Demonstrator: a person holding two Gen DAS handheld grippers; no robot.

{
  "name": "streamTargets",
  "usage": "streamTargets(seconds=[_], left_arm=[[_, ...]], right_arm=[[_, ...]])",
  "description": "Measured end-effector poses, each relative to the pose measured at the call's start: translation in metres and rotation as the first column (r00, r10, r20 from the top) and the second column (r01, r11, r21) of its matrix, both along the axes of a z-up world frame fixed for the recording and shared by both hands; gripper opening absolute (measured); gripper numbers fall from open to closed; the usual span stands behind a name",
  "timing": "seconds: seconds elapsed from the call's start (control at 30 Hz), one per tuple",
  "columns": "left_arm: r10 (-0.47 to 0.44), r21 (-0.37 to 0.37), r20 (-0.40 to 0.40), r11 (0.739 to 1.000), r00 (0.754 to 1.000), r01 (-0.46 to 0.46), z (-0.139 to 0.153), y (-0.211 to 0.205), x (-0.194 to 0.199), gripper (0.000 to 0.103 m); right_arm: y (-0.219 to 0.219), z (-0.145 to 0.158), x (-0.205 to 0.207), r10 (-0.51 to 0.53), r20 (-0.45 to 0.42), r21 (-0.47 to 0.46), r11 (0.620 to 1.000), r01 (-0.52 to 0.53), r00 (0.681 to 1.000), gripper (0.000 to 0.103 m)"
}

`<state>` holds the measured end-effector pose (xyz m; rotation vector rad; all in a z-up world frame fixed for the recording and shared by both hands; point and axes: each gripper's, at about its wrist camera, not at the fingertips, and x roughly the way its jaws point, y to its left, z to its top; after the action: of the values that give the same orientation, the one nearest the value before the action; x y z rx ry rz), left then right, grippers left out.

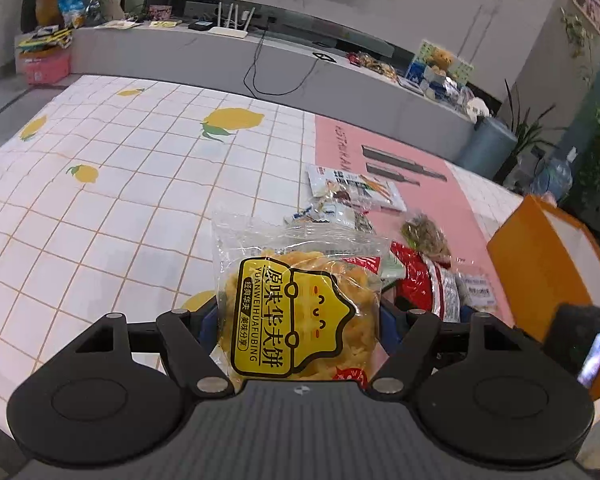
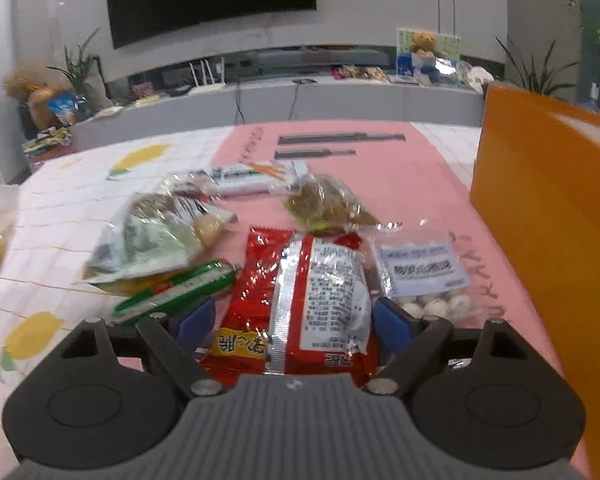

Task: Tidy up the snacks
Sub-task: 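Carry the red spicy pack into the orange box and open the right gripper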

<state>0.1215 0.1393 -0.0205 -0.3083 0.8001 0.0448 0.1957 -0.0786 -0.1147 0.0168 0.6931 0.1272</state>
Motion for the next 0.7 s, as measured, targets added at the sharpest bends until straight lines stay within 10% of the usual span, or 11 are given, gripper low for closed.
streamTargets(seconds=[0.7], left_arm=[[-0.003, -0.006, 0.030, 1.000, 1.000, 0.003, 0.010, -0.004, -0.001, 0.084]], right_arm=[[-0.008, 0.043, -0.047, 0.032, 0.134, 0.010, 0.999, -0.034, 0.990, 0.070]])
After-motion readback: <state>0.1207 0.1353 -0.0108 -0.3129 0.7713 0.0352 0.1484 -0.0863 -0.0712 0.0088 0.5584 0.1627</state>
